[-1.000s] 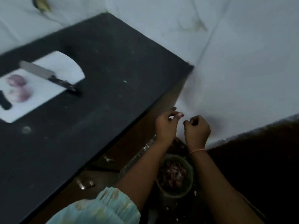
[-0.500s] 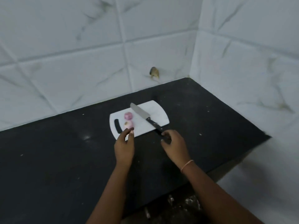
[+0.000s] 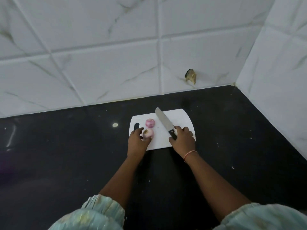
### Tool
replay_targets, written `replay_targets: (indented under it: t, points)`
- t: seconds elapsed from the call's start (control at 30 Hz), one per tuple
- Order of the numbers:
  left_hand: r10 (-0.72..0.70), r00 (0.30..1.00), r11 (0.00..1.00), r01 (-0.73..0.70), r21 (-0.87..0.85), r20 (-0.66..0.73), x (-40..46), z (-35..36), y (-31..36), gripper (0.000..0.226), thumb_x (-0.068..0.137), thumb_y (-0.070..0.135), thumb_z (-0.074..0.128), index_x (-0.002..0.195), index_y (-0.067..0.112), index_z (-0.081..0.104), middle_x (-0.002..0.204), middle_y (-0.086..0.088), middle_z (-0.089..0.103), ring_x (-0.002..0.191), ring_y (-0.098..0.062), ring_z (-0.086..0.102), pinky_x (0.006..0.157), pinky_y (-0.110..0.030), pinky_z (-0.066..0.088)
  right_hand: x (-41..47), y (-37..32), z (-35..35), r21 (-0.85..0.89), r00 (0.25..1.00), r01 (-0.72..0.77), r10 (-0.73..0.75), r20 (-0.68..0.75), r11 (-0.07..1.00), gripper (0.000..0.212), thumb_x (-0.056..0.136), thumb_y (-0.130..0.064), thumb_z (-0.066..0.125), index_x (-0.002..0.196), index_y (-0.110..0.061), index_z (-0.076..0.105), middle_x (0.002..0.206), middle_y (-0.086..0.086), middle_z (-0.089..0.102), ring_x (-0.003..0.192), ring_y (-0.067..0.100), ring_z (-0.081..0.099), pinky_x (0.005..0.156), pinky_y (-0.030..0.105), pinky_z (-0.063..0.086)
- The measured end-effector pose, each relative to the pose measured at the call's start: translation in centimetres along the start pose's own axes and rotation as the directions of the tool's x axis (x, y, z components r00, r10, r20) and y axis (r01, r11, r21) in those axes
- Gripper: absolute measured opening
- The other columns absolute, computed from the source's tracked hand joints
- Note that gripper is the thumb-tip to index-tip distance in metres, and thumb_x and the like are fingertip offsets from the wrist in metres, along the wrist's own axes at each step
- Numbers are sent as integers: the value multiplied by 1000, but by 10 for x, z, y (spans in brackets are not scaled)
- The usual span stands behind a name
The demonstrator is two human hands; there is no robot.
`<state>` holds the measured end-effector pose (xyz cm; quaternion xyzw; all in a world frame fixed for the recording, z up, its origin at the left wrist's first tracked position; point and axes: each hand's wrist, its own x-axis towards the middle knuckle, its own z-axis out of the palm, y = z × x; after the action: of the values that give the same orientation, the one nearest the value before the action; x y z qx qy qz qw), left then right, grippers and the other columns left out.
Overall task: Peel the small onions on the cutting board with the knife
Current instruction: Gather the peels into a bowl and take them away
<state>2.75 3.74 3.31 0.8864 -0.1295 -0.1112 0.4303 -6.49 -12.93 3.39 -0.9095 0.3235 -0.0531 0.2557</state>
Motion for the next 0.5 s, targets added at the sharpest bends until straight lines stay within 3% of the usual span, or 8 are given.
replay_targets:
  t: [0.1,0.2,0.27,0.37,0.43,0.5]
  points:
    - [25,998,998,-29,-59,-57,3,15,-1,39,80,32,79,115,23,65,115,6,65,94,-8,63,85,-33,55,9,7,11,-46,997,75,-75,2,996,50,91,-31,56,139,-24,46,118,7,52,110,31,50,91,43,40]
    - [42,996,996,-49,-81,-84,0,20,-1,42,76,36,82,104,38,52,111,11,63,94,-5,62,82,-31,55,7,10,16,-83,993,119,-119,0,989,47,91,-33,54,137,-25,48,114,4,56,108,30,52,89,44,40]
    - [54,995,995,-62,-81,-86,0,19,0,52,73,38,85,110,40,49,115,12,60,95,-5,61,79,-26,53,7,11,17,-100,989,144,-146,-11,985,47,90,-35,54,136,-25,49,113,3,58,107,29,53,88,44,40]
    - [56,995,991,-65,-115,-80,9,12,2,71,71,42,87,130,27,51,122,11,49,88,-4,60,73,-18,48,6,12,19,-102,990,136,-139,-24,985,47,89,-37,55,134,-25,50,112,3,60,105,29,54,87,44,39]
    - [61,995,991,-69,-111,-76,22,6,4,65,81,40,80,136,27,50,126,6,46,88,-2,58,72,-14,44,5,8,18,-105,992,117,-120,-26,988,48,88,-37,56,134,-25,50,112,2,60,105,29,54,85,43,37]
    - [49,998,994,-54,-100,-49,37,2,6,53,91,40,69,139,29,51,133,0,46,103,-6,58,80,-19,43,5,4,17,-107,996,90,-91,-1,990,48,88,-38,56,134,-26,49,112,1,61,106,29,53,85,42,37]
